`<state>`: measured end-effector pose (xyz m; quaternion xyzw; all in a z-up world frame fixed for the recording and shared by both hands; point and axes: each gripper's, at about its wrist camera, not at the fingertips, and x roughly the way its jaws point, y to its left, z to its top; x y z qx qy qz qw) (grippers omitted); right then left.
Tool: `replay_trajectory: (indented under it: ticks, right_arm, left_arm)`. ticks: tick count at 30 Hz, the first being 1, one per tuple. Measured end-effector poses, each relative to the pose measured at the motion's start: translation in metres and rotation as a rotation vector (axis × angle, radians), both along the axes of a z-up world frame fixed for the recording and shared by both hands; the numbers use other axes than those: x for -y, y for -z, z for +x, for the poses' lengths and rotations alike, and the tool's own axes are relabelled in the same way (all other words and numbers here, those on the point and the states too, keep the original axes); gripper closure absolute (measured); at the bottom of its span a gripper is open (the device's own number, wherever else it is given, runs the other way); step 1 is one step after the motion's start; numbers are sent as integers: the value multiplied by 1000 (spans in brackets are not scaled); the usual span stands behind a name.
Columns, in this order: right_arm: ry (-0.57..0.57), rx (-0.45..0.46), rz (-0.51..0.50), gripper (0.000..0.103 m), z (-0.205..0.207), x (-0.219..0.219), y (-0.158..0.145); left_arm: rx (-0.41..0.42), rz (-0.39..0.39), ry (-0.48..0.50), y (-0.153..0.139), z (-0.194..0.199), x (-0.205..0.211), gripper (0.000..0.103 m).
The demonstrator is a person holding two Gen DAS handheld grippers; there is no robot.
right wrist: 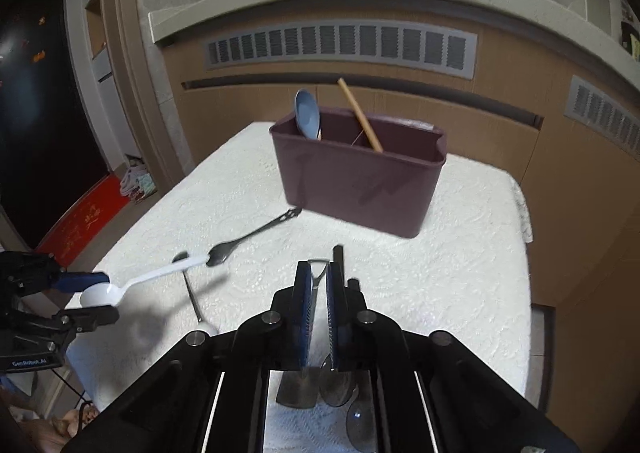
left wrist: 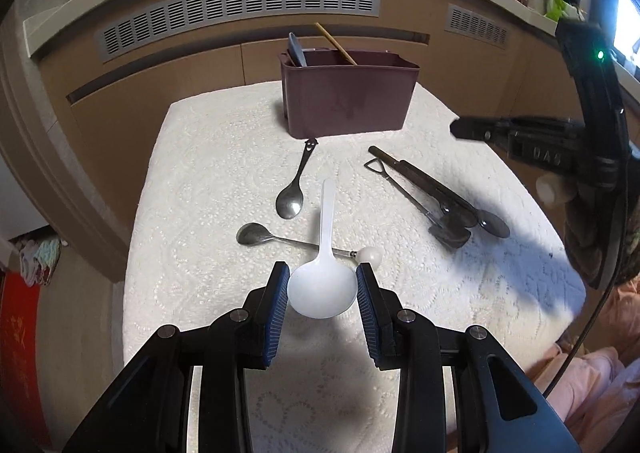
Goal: Organize utensils
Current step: 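Grasp the white-ball-handled spoon with the right tool while the left holds the white spoon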
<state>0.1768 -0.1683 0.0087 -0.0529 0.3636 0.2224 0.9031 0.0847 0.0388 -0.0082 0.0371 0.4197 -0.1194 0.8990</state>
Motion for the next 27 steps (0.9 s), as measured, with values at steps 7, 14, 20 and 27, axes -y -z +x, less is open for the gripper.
replay_trajectory:
  ticks: [7, 14, 20, 27]
  right_arm:
    - [-3, -150, -38, 85, 35, -26, 56]
    - [70, -180, -102, 77, 80, -55, 92]
    - [50, -147, -138, 83, 74, -62, 87]
    - [63, -72, -37, 103, 35, -27, 43]
  left_arm:
    - [-33, -20, -20, 15, 1, -5, 68]
    - [-3, -96, -90, 17, 14, -18, 68]
    - [1, -108, -87, 20, 21, -17, 68]
    - [13, -105, -71, 15, 18, -12, 68]
